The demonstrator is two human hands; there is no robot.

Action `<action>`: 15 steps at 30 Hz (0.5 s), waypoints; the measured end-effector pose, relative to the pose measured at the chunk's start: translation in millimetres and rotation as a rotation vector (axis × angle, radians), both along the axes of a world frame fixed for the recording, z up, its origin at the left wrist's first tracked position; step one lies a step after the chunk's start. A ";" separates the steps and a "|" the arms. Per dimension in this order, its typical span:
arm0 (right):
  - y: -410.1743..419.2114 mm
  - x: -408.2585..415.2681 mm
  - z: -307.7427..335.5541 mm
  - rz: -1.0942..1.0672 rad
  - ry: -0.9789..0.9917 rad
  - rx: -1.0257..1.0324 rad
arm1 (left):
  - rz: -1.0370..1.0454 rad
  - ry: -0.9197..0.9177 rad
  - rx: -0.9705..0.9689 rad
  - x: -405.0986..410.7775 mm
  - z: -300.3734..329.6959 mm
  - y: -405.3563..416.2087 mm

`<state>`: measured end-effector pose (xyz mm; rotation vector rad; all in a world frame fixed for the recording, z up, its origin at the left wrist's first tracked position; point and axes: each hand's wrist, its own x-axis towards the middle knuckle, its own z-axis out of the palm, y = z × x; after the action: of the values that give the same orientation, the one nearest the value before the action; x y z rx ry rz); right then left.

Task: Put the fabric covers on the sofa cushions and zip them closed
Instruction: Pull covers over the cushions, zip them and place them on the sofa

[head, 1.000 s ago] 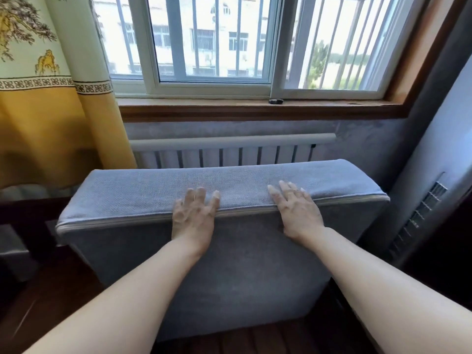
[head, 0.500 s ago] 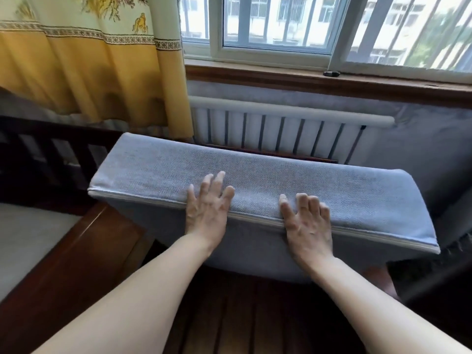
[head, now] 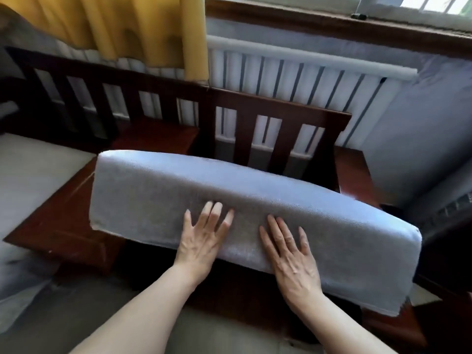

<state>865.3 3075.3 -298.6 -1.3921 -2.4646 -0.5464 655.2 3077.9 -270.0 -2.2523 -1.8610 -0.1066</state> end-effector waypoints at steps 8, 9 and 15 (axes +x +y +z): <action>-33.7 22.3 -91.3 0.117 -0.116 -0.118 | 0.093 0.126 -0.393 5.5 -72.5 -51.8; -34.3 23.9 -99.9 0.117 -0.129 -0.123 | 0.100 0.129 -0.372 5.5 -82.5 -54.5; -50.0 5.5 -119.7 0.111 -0.037 0.006 | 0.038 -0.102 0.075 1.5 -132.7 -53.5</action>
<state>870.9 3025.3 -418.3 -1.2448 -2.5484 -0.5586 656.7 3024.4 -402.6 -2.1982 -1.9158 -0.2848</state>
